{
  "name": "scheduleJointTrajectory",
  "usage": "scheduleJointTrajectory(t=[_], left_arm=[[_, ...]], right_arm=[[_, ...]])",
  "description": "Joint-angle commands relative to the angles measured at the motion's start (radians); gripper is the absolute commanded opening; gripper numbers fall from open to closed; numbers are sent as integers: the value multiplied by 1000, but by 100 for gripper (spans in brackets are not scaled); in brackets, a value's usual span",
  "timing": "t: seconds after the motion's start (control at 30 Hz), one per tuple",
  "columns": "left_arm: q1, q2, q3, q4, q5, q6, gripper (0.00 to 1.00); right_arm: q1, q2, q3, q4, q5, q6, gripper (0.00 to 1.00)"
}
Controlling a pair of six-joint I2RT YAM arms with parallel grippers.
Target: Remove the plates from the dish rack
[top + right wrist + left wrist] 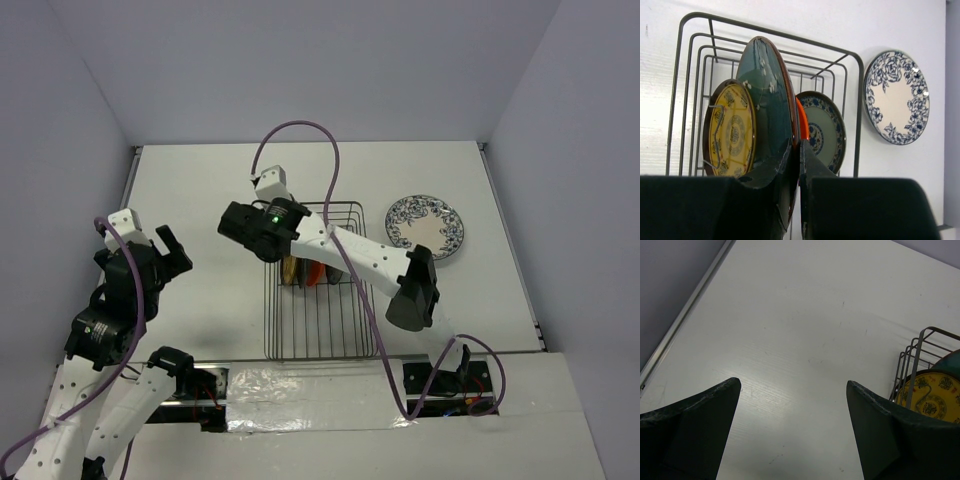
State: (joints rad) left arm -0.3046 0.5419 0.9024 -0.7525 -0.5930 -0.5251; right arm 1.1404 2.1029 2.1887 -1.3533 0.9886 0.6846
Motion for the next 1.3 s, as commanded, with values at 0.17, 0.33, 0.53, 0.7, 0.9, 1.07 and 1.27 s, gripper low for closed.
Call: scheduleJointTrajectory(t=[0.17,0.33,0.53,0.7,0.9,1.07,1.27], left_arm=[[-7,0,-2,38,-7,11,99],[-7,9,0,36,-10,10,100],[-7,10,1,33,-16,5,100],[-5,4,-2,33,-19,5,100],[-8,-7,0,30,-25,0,100],[-18,-33,-3,31,-30,0,100],[-21,-28,-2,30,-24,-1,99]], right_arm=[[-21,-141,120,-86,159,-112,0],[-57,-210,141,-86,182,-169,0],[-102,-288,197,-67,203,-249,0],[-188,-486,41,126,176,-316,0],[-796,-947,-718,749,-338,-301,0],[-1224,-1221,-1213,1241,-824,-82,0],[-1461,-1229,-1628,1623,-1079,90,0]])
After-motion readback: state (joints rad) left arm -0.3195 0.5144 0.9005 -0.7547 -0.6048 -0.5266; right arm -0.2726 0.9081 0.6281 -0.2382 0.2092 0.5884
